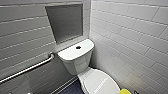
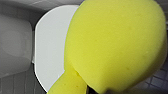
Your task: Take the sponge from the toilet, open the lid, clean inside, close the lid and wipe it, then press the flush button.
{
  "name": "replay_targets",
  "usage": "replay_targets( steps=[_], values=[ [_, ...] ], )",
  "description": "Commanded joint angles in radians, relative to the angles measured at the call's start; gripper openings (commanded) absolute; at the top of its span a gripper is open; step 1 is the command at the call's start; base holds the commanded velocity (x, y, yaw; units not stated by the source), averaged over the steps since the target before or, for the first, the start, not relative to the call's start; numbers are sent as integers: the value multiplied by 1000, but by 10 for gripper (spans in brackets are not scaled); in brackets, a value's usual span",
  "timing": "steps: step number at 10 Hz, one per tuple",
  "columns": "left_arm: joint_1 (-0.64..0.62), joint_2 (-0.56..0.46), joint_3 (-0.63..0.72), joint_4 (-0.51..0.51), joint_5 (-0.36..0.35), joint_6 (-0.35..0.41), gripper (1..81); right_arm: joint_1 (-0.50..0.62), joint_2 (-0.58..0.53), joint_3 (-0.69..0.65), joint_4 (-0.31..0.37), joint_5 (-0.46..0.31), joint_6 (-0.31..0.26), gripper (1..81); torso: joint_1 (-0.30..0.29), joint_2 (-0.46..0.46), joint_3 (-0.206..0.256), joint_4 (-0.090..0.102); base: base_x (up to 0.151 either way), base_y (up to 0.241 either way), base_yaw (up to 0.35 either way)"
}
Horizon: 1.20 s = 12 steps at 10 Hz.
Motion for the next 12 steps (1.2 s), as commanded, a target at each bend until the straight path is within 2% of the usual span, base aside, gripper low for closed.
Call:
replay_targets(
  steps=[1, 4, 8, 12],
  values=[
    [-55, -119, 165, 4, 79, 2, 811, -229, -127, 41, -67, 136, -27, 10, 0, 0, 0, 0, 0, 0, 0],
    [-133, -224, 296, -8, 83, 0, 811, -455, -67, -69, -156, 299, -27, 10, 0, 0, 0, 0, 0, 0, 0],
    [-262, -320, 423, -10, 83, -61, 811, -607, 11, -135, -244, 306, -29, 10, 0, 0, 0, 0, 0, 0, 0],
    [-400, -386, 489, -10, 83, -202, 811, -684, 69, -175, -282, 308, -30, 10, 0, -1, 0, 0, 0, 0, 0]
  ],
)
